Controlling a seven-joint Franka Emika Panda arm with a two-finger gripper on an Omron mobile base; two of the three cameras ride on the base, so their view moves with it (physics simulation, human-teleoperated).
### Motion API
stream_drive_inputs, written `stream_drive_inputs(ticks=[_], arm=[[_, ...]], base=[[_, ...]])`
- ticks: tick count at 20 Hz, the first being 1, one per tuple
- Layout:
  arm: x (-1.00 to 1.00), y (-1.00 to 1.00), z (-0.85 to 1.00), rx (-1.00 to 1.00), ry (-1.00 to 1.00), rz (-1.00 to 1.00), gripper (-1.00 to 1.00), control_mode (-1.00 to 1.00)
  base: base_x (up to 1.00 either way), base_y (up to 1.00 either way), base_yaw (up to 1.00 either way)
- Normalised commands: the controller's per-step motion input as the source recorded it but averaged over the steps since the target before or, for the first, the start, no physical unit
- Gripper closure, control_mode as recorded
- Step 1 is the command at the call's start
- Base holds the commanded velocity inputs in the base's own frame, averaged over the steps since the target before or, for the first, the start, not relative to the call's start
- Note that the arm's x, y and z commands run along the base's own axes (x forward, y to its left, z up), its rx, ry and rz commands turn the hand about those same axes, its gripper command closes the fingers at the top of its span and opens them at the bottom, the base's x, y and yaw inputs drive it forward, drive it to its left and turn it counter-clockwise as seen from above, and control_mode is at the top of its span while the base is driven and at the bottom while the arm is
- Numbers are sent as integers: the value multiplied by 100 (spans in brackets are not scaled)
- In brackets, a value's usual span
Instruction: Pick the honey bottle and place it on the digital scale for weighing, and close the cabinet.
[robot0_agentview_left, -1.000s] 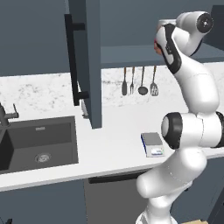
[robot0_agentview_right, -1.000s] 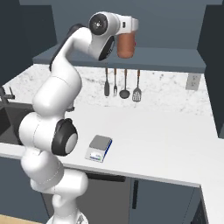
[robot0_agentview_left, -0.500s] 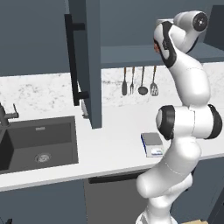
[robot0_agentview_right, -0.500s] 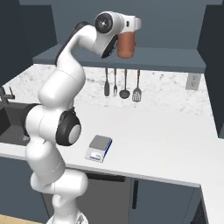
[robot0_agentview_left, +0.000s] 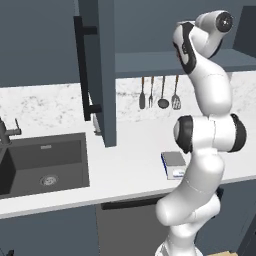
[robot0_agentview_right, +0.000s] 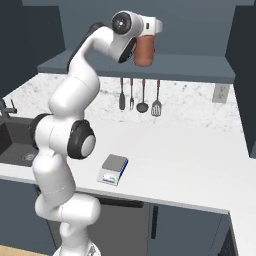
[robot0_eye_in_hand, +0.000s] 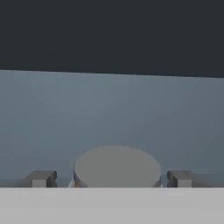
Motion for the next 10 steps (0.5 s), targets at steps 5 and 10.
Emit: stream_drive_inputs(ticks=[5, 10], arm=[[13, -8, -3, 0, 1, 0, -100, -100], [12, -6, -24, 0, 4, 0, -100, -100]], base=[[0, 0, 0], [0, 0, 0]])
